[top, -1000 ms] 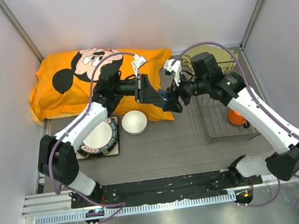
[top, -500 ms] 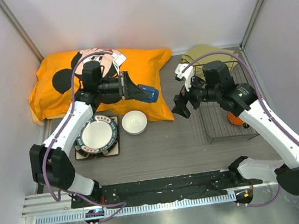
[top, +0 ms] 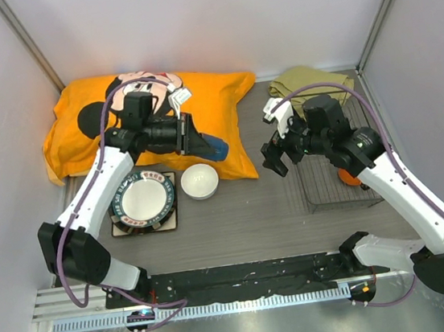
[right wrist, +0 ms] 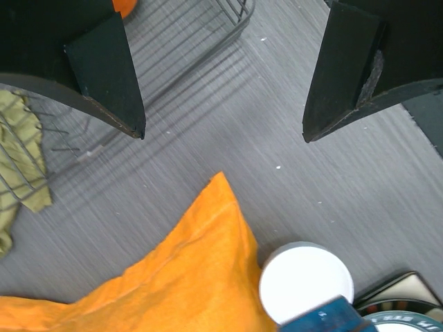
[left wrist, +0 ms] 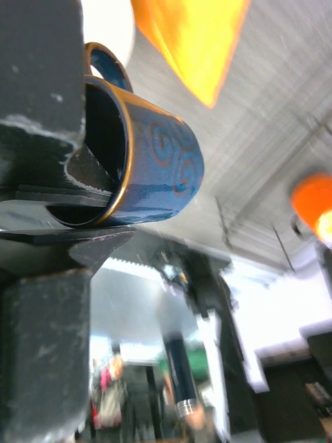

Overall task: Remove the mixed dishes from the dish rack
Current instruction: Place the cup at the center of the board.

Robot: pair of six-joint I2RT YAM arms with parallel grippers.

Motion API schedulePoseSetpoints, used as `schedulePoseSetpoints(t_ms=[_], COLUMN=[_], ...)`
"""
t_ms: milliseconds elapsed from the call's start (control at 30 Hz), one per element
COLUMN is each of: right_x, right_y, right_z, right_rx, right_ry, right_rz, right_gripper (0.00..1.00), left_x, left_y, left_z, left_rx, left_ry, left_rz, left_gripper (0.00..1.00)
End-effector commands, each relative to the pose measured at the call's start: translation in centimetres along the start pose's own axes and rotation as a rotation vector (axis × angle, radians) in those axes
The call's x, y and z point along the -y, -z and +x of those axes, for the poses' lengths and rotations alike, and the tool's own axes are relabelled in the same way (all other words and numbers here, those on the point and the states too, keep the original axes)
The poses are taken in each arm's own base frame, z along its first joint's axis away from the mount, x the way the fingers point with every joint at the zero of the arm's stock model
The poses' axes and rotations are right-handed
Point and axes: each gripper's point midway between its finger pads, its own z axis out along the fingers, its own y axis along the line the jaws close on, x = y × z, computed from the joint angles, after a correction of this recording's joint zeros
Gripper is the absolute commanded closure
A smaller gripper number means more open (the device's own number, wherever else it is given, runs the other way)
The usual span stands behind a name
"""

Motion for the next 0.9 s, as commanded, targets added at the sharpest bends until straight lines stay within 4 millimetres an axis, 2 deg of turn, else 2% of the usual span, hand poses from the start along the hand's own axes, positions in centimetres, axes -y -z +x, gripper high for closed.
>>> schedulePoseSetpoints(t_ms=[0, 33, 67, 100, 133, 200, 267, 300, 367, 400, 500, 700, 867], right_x=[2.1, 2.2, 2.3, 2.4, 2.4, 2.5, 2.6, 2.7, 2.7, 2.8, 2.9, 2.9, 3.0], right_y=[1.5, 1.4, 1.3, 1.2, 1.0, 0.9, 0.6, 0.6, 0.7, 0.8, 0.8, 0.5, 0.4], right_z=[-1.1, -1.0, -0.8, -0.7, -0.6, -0.3, -0.1, 0.1, 0.3, 0.4, 0.6, 1.5, 1.9], right_rx=[0.024, 0.019, 0.011, 0.009, 0.009, 0.000, -0.006, -0.010, -0.013, -0.017, -0.022, -0.040, -0.049], right_ry=[0.019, 0.017, 0.014, 0.010, 0.010, 0.005, 0.003, 0.002, 0.005, 0.005, 0.008, 0.008, 0.008], right_rz=[0.133, 0.139, 0.145, 0.147, 0.148, 0.152, 0.152, 0.156, 0.159, 0.165, 0.171, 0.169, 0.171], right_gripper=[0.01, 0.00, 0.00, 0.00, 0.00, 0.00, 0.00, 0.00, 0.00, 0.00, 0.00, 0.00, 0.00], left_x=[-2.4, -2.5, -3.2, -4.2, -4.1, -5.4, -5.6, -6.3, -6.6, -6.6, -7.1, -7.7, -8.3], left_y=[2.3, 2.5, 2.7, 3.1, 3.1, 3.5, 3.3, 3.2, 3.1, 2.6, 2.3, 1.8, 1.6], left_z=[3.6, 4.3, 5.7, 6.2, 6.9, 8.8, 10.1, 11.7, 13.1, 14.5, 16.6, 18.3, 19.1], left_rx=[-0.158, -0.182, -0.223, -0.244, -0.260, -0.320, -0.370, -0.426, -0.475, -0.516, -0.584, -0.647, -0.662], left_ry=[-0.130, -0.156, -0.169, -0.189, -0.211, -0.217, -0.233, -0.251, -0.286, -0.312, -0.361, -0.432, -0.421], left_rz=[-0.223, -0.260, -0.292, -0.364, -0.385, -0.446, -0.466, -0.495, -0.528, -0.521, -0.556, -0.603, -0.629], left_gripper=[1.00, 1.00, 1.00, 1.00, 1.00, 1.00, 1.00, 1.00, 1.00, 1.00, 1.00, 1.00, 1.00])
